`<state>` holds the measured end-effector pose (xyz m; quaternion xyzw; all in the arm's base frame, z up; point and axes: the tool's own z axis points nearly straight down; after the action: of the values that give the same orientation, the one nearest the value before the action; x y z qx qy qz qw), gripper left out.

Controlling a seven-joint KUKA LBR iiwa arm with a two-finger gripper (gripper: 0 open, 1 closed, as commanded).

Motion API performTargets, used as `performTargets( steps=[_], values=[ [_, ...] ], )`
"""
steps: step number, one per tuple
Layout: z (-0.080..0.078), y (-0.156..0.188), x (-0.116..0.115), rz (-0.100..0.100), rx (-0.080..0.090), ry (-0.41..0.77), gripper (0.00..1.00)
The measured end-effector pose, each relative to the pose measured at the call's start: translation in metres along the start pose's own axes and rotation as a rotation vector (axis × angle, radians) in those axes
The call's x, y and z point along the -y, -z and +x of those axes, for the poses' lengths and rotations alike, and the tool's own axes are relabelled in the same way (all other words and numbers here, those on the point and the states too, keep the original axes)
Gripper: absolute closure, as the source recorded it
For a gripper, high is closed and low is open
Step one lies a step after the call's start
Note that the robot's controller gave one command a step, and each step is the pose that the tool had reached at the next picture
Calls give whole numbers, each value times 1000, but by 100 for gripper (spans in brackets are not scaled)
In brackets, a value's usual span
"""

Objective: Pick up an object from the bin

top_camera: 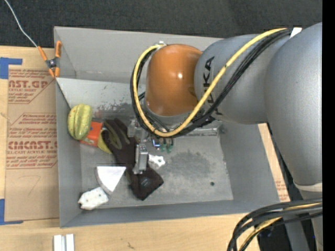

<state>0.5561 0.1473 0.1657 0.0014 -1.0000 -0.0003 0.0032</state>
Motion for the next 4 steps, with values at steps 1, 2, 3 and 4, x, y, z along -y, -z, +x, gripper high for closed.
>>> performTargets(
  steps=[1, 2, 3, 4],
  values=[
    [-2, 5, 1, -1, 8, -2, 0],
    [-2, 4, 1, -1, 8, 1, 0],
    [66, -59, -42, -1, 5, 92, 0],
    [55, -96, -51, -1, 9, 367, 100]
  ],
)
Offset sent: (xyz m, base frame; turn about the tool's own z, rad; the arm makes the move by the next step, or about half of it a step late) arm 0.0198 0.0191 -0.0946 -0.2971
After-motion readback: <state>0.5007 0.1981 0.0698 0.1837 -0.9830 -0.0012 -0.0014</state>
